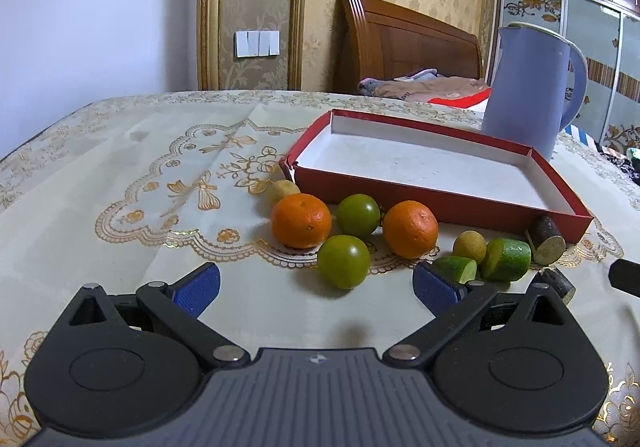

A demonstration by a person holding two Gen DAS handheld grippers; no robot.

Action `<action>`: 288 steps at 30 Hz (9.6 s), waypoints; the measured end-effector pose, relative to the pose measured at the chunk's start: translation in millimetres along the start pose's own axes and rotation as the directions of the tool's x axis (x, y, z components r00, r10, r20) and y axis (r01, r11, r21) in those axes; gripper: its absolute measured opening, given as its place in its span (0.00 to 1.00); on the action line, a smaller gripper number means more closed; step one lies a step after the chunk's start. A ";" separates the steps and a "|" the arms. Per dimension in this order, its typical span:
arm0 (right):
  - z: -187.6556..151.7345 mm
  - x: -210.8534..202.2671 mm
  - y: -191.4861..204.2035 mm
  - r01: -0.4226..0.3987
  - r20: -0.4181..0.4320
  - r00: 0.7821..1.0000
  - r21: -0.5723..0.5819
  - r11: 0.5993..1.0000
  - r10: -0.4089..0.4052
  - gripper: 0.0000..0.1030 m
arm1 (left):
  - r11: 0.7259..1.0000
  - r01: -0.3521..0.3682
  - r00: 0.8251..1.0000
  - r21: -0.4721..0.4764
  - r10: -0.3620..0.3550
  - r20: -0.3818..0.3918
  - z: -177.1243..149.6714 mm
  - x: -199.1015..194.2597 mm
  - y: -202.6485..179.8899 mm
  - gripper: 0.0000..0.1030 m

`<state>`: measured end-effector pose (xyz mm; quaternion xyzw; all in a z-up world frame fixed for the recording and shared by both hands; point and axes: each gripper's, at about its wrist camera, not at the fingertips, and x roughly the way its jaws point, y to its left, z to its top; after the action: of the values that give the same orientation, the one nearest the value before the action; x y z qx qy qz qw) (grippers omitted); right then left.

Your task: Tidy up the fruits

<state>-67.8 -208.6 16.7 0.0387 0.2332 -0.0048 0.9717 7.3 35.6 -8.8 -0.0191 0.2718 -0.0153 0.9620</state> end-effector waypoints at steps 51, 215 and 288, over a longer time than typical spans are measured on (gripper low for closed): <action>-3.8 53.1 57.4 -0.082 -0.182 0.981 -0.120 0.989 0.060 0.68 | 0.999 -0.031 0.998 -0.017 0.030 -0.050 -2.2 8.2 3.9 1.00; 74.6 105.2 49.1 0.032 0.004 0.999 -0.099 0.995 -0.032 0.30 | 0.991 0.006 1.000 0.134 -0.006 -0.003 84.6 73.3 -57.2 0.32; 42.3 92.5 26.5 0.079 -0.024 0.997 -0.013 0.997 -0.079 0.85 | 0.993 -0.073 0.994 0.089 0.065 0.085 38.2 30.2 -13.0 0.60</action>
<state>34.4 -184.6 14.3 0.0239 0.2463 -0.0413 0.9680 52.7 22.5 8.5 0.0342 0.2314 0.0061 0.9722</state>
